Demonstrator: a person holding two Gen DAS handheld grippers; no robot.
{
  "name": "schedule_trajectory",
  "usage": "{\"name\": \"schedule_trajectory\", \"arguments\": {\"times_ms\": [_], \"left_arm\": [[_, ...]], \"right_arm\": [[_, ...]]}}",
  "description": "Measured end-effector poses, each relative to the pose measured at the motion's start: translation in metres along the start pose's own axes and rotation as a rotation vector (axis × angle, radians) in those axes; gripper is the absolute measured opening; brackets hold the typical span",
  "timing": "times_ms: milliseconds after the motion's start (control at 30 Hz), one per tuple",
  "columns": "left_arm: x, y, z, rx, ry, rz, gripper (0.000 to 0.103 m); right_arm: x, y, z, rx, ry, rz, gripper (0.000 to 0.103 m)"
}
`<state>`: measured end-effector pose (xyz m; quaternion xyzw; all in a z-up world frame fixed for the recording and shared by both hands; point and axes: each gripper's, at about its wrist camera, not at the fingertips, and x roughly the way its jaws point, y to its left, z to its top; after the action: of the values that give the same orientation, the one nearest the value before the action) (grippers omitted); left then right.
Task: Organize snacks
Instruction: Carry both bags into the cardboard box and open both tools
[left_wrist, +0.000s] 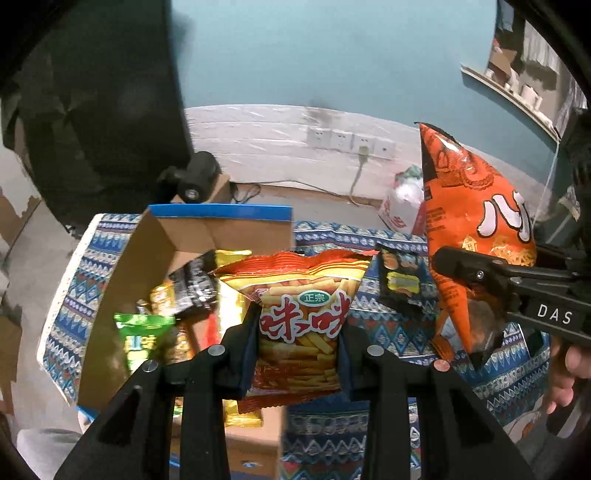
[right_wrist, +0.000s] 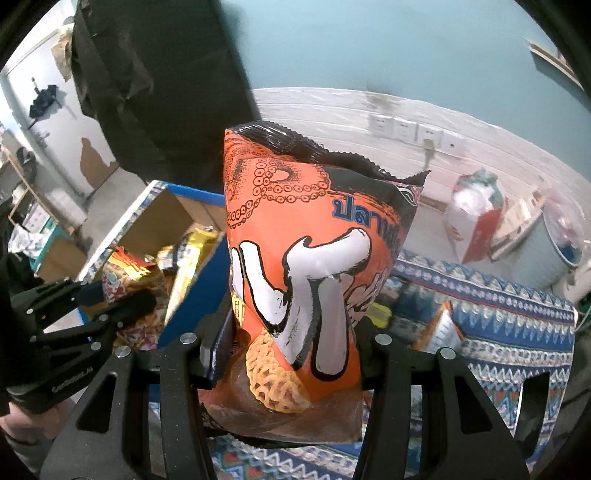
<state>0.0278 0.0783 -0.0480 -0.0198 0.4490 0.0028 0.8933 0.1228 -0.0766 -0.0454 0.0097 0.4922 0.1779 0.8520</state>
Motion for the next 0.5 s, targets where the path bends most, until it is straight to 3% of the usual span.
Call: {"name": "schedule_trajectory", "arguments": {"times_ms": [500], "left_arm": [[-0.006, 0.084, -0.013, -0.144, 0.004, 0.072, 0.036]], "right_arm": [[0.03, 0.063, 0.026, -0.078, 0.021, 0.072, 0.049]]}}
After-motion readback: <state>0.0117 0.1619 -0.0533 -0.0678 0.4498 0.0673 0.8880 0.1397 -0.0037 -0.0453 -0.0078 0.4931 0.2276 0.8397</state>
